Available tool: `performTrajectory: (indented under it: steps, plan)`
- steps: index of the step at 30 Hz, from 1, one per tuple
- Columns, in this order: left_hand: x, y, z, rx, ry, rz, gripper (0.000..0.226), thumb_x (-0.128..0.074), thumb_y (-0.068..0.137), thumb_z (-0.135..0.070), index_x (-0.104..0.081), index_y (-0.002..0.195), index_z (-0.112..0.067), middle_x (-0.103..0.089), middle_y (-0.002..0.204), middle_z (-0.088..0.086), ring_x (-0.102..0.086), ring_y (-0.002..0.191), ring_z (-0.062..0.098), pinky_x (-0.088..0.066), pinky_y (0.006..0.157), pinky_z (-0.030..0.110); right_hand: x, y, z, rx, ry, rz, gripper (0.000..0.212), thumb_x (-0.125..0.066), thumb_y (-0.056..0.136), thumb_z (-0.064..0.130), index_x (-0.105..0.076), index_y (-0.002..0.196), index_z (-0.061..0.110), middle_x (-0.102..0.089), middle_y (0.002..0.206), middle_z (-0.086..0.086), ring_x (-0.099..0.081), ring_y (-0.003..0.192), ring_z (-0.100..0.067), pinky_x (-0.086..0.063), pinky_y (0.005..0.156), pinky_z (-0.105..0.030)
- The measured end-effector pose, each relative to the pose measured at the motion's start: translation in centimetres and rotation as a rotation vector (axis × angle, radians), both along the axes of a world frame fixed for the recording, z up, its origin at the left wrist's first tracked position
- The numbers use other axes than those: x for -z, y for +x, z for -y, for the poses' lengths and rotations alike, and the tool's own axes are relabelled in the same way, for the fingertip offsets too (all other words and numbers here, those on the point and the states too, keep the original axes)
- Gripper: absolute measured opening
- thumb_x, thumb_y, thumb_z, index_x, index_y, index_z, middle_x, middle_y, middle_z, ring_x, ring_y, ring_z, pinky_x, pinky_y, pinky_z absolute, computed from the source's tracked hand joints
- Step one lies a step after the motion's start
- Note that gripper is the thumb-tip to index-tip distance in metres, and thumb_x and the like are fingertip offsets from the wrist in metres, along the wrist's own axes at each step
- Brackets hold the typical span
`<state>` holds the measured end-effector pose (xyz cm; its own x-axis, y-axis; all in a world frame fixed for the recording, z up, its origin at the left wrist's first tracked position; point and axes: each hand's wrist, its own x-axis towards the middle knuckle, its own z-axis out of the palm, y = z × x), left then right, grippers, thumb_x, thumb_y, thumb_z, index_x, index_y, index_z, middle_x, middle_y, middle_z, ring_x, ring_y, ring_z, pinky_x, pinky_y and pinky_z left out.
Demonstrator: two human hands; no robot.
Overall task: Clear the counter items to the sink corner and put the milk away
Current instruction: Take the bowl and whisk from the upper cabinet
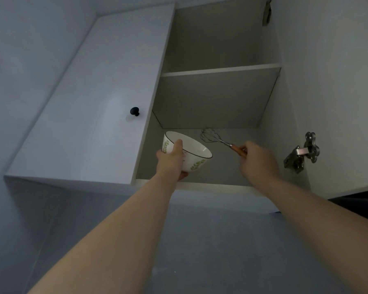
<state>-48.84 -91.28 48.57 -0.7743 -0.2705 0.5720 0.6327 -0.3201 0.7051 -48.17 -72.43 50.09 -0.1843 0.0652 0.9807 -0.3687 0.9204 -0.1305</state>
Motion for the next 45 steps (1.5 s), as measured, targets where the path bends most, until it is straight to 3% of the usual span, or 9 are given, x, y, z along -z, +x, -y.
performTrajectory:
  steps: [3,11,16,24,27,30,37,42,45]
  plan:
    - [0.3,1.0,0.3,0.083,0.038,0.026,0.061,-0.054,0.089,-0.045,-0.03,0.136,-0.015,-0.05,0.114,0.007,-0.058,0.082,0.024,-0.052,0.06,0.036,0.6,1.2,0.8,-0.094,-0.034,-0.063,0.022,-0.05,0.09,0.006,-0.06,0.108,0.011,-0.067,0.099,-0.011,-0.06,0.09,-0.034,-0.047,0.071,-0.036]
    - [1.1,4.6,2.1,0.071,0.0,0.062,0.066,-0.056,0.085,-0.053,-0.038,0.136,-0.014,-0.053,0.126,0.011,-0.06,0.101,0.033,-0.058,0.064,0.04,1.1,5.1,3.4,-0.307,-0.074,-0.128,0.02,-0.053,0.086,0.003,-0.063,0.101,0.012,-0.063,0.086,-0.002,-0.059,0.085,-0.027,-0.048,0.072,-0.035]
    - [2.0,7.2,2.9,0.053,-0.007,0.082,0.06,-0.053,0.087,-0.053,-0.041,0.133,-0.017,-0.054,0.125,0.008,-0.06,0.094,0.028,-0.056,0.062,0.037,2.4,7.0,3.7,-0.423,-0.131,-0.082,0.013,-0.059,0.084,0.007,-0.058,0.085,0.02,-0.054,0.072,0.01,-0.057,0.076,-0.02,-0.045,0.067,-0.03]
    - [5.6,11.4,3.3,-0.011,-0.024,0.161,0.05,-0.049,0.088,-0.056,-0.05,0.118,-0.015,-0.058,0.111,0.007,-0.06,0.095,0.025,-0.057,0.072,0.039,5.1,11.0,3.8,-0.734,-0.323,0.062,0.02,-0.068,0.078,0.006,-0.058,0.064,0.015,-0.064,0.068,-0.014,-0.052,0.047,-0.018,-0.045,0.054,-0.033]
    - [7.4,13.1,3.3,-0.002,-0.016,0.201,0.04,-0.046,0.09,-0.055,-0.054,0.104,-0.019,-0.061,0.099,0.003,-0.062,0.088,0.021,-0.056,0.079,0.041,6.2,12.5,3.5,-0.815,-0.388,0.194,0.012,-0.066,0.082,0.005,-0.062,0.071,0.004,-0.06,0.059,-0.012,-0.046,0.031,-0.007,-0.043,0.039,-0.022]
    - [9.3,14.6,3.8,-0.001,-0.004,0.241,0.034,-0.042,0.092,-0.054,-0.054,0.091,-0.022,-0.061,0.096,0.002,-0.062,0.082,0.019,-0.054,0.078,0.04,7.3,13.7,3.5,-0.833,-0.424,0.291,0.008,-0.063,0.083,0.005,-0.064,0.077,-0.001,-0.061,0.06,-0.01,-0.044,0.03,-0.005,-0.041,0.037,-0.019]
    - [13.9,17.2,6.1,-0.029,0.086,0.387,0.039,-0.045,0.092,-0.052,-0.049,0.112,-0.019,-0.058,0.109,0.005,-0.06,0.087,0.023,-0.053,0.087,0.044,10.1,15.0,4.1,-0.893,-0.407,0.47,0.013,-0.066,0.083,0.008,-0.061,0.071,0.006,-0.063,0.064,-0.01,-0.049,0.034,-0.008,-0.045,0.04,-0.02]
    - [16.5,18.7,7.9,-0.076,0.064,0.444,0.038,-0.048,0.091,-0.05,-0.052,0.114,-0.02,-0.059,0.11,0.004,-0.061,0.085,0.021,-0.054,0.075,0.039,10.8,15.9,4.7,-0.939,-0.357,0.617,0.016,-0.066,0.082,0.0,-0.058,0.069,0.006,-0.062,0.065,-0.013,-0.054,0.033,-0.009,-0.048,0.039,-0.019]
    - [18.3,18.9,8.5,-0.068,0.025,0.479,0.042,-0.051,0.089,-0.051,-0.055,0.118,-0.02,-0.062,0.109,0.004,-0.063,0.086,0.019,-0.055,0.069,0.036,11.4,16.0,5.2,-0.985,-0.422,0.596,0.022,-0.066,0.081,-0.004,-0.052,0.069,0.008,-0.063,0.051,-0.006,-0.055,0.033,-0.009,-0.048,0.039,-0.019]
